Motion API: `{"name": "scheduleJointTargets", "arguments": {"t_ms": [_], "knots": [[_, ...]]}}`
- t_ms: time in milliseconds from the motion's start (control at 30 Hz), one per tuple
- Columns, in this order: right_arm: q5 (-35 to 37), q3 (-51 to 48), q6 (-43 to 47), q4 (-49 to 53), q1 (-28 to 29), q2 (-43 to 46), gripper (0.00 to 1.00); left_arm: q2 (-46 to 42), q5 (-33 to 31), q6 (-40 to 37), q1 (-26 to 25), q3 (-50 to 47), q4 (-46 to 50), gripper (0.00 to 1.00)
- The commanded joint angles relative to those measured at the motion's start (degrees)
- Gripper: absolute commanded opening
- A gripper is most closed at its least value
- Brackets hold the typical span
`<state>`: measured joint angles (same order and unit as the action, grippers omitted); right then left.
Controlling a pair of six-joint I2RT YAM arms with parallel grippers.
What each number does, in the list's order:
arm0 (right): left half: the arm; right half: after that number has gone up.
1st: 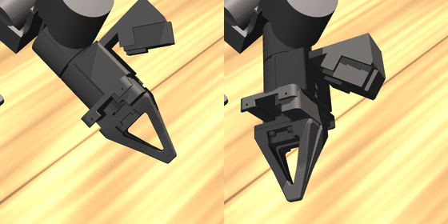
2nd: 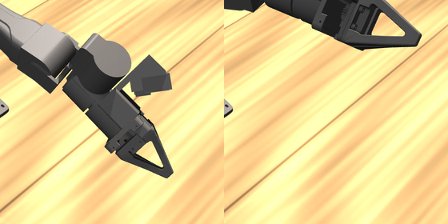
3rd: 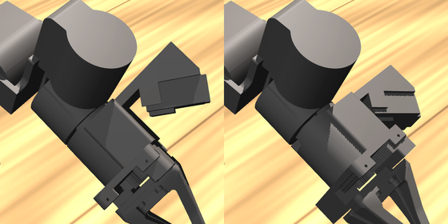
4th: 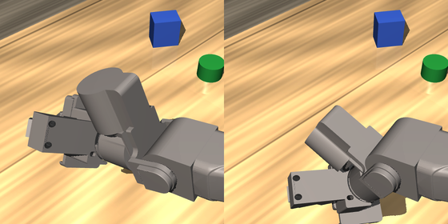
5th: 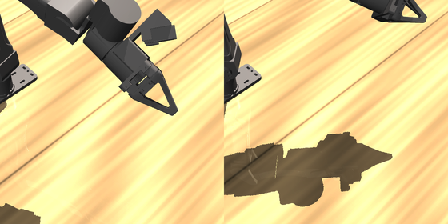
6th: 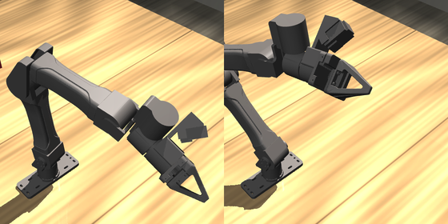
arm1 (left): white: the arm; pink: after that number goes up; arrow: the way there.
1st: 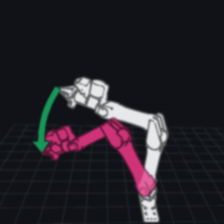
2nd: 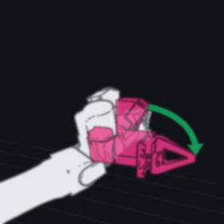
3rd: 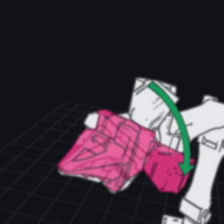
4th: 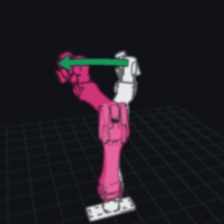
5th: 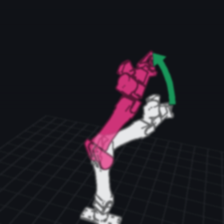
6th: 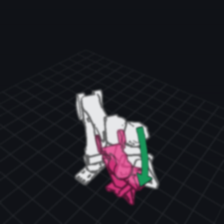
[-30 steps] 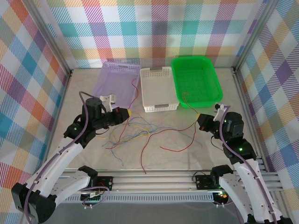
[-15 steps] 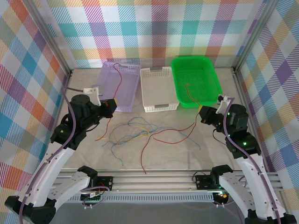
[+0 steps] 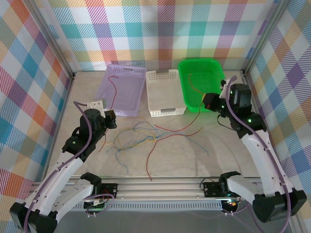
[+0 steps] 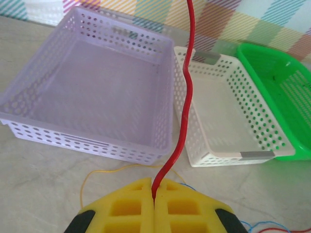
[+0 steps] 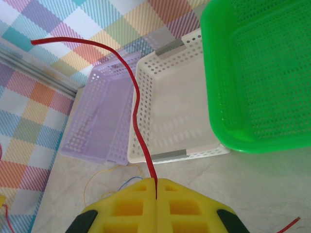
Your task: Untangle the cables
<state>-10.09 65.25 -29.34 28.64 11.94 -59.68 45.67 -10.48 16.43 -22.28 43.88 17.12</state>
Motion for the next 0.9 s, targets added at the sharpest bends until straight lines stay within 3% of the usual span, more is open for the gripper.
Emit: {"name": "scheduleJointTargets", "arguments": {"t_ms": [0, 433, 867], "knots": [[4.12, 5.04, 0.98, 3.07, -0.58, -3.92, 0.0, -0.7, -3.65, -0.64, 0.57, 0.22, -4.1, 0.0], [1.69, 20.58, -4.98, 6.18, -9.75, -28.71, 0.0, 1.42, -2.09, -0.01, -0.13, 0.55, -3.86, 0.0], [11.81, 34.97, -0.98, 11.81, -11.68, -49.38, 0.0, 1.35, -1.69, -0.29, -0.39, 0.69, -3.94, 0.0]]}}
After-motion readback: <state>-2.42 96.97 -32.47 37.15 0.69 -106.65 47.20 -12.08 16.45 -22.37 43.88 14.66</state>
